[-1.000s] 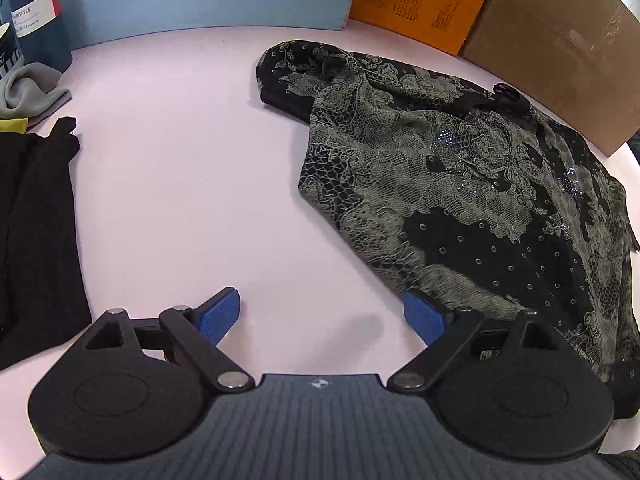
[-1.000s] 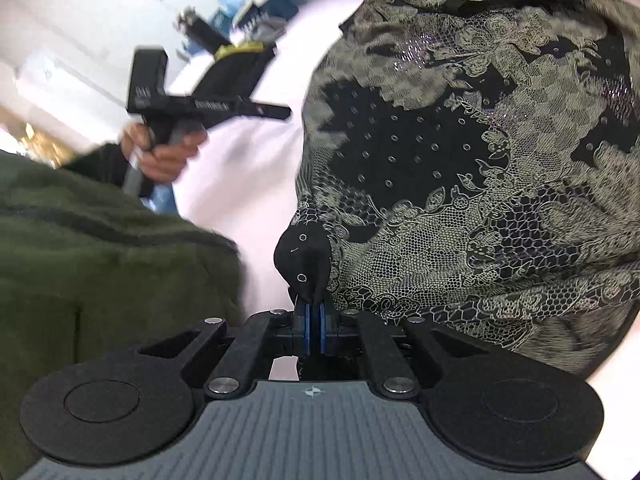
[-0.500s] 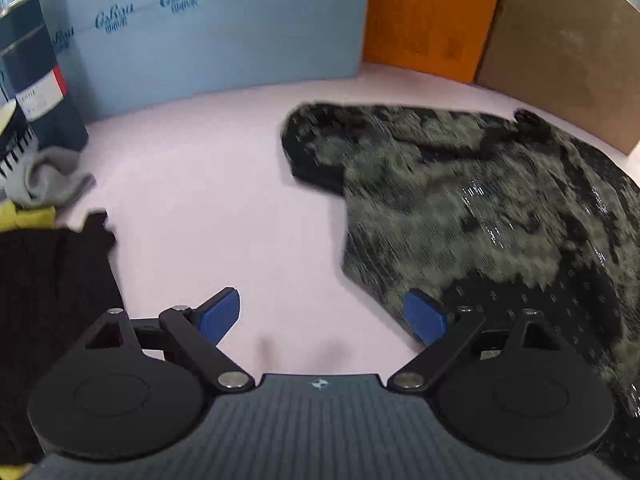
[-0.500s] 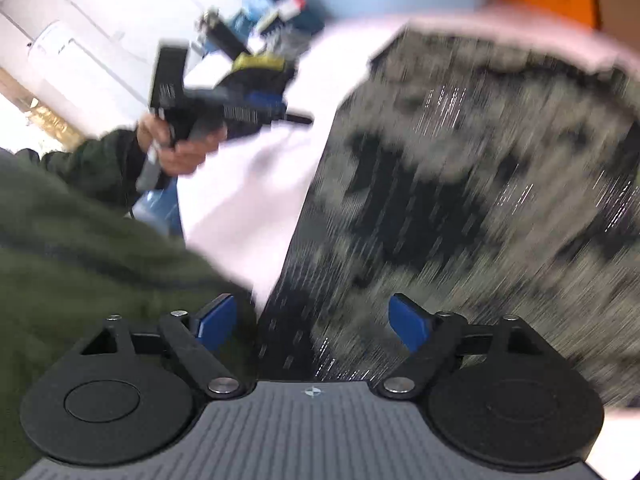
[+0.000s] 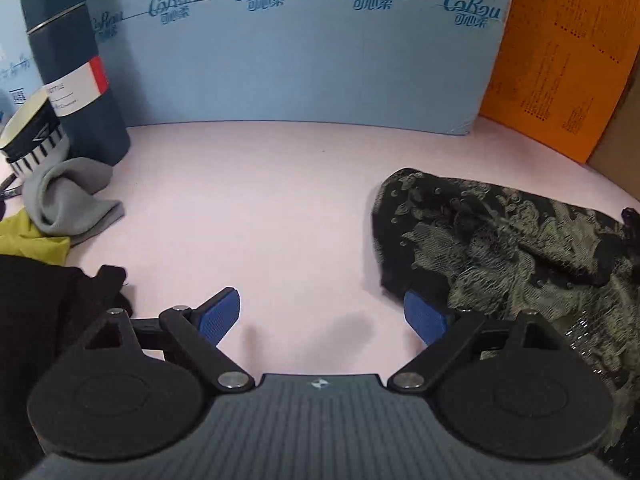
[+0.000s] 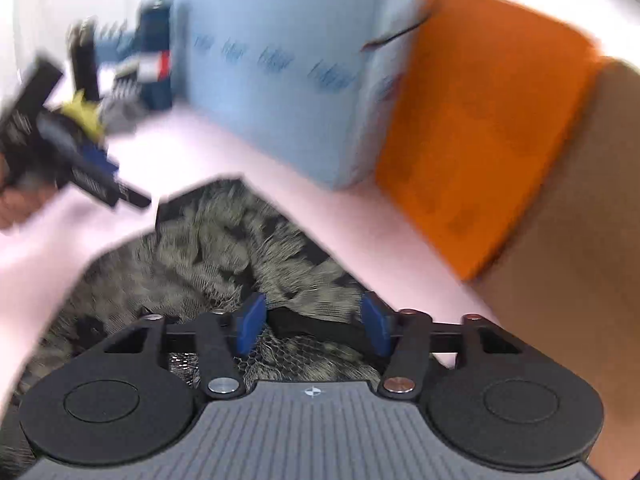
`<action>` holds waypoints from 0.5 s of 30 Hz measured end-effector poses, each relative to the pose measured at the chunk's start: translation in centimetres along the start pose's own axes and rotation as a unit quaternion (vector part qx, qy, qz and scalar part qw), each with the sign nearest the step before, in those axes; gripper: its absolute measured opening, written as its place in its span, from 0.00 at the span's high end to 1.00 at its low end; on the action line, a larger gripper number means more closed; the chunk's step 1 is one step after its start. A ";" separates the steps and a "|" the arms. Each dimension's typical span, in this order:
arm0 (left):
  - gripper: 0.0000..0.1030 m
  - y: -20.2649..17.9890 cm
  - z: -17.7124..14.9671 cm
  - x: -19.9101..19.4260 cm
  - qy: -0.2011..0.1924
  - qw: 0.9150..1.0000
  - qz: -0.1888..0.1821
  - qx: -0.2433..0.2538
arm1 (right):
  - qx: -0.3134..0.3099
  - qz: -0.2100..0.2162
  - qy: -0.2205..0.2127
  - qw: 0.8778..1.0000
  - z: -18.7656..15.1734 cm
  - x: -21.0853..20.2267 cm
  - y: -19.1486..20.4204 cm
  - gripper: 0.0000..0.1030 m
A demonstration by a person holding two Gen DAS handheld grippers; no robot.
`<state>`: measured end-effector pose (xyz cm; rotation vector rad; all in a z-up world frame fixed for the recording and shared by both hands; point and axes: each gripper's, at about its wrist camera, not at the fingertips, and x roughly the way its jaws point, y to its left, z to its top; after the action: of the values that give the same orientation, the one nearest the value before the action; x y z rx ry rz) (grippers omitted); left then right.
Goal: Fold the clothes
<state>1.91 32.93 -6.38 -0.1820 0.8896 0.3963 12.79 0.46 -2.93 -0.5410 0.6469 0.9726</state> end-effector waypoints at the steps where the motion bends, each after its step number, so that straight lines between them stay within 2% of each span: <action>1: 0.14 0.3 -0.4 -0.2 -0.003 1.000 0.010 0.002 | -0.013 0.017 0.010 1.000 0.1 1.2 0.0 0.52; 3: 0.14 1.2 -1.1 -0.8 -0.009 1.000 0.025 0.004 | -0.040 0.052 0.029 0.997 0.2 3.5 0.1 0.52; 4: 0.14 1.5 -1.3 -1.0 -0.011 0.999 0.030 0.006 | -0.054 0.061 0.040 0.996 0.3 4.3 0.1 0.56; 5: 0.14 1.9 -1.5 -1.2 -0.013 0.999 0.035 0.008 | -0.066 0.070 0.052 0.994 0.4 5.1 -0.1 0.79; 6: 0.14 2.1 -1.5 -1.2 -0.015 0.999 0.041 0.009 | -0.074 0.068 0.064 0.993 0.5 5.7 -0.6 0.96; 7: 0.14 2.3 -1.5 -1.3 -0.018 0.999 0.047 0.011 | -0.077 0.048 0.056 0.994 0.8 6.0 -1.3 0.97; 9: 0.14 2.3 -1.2 -1.1 -0.021 0.999 0.048 0.013 | -0.019 -0.023 0.014 0.999 1.6 5.8 -4.3 0.97; 11: 0.14 1.9 -0.7 -0.7 -0.021 0.999 0.039 0.012 | 0.060 -0.096 -0.017 0.993 2.1 5.6 -8.0 0.97; 12: 0.14 1.7 -0.5 -0.4 -0.021 0.999 0.034 0.012 | 0.072 -0.116 -0.015 0.990 2.1 5.8 -9.1 0.97; 13: 0.14 1.4 -0.2 -0.2 -0.021 0.999 0.029 0.012 | 0.064 -0.123 -0.004 0.990 1.9 6.1 -9.5 0.96; 15: 0.14 0.8 0.3 0.4 -0.019 1.000 0.016 0.009 | 0.033 -0.141 0.006 0.989 1.2 6.3 -9.1 0.87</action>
<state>2.00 33.84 -6.54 -0.1428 0.8587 0.4191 23.65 0.66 -5.41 -0.5628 0.5933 0.6790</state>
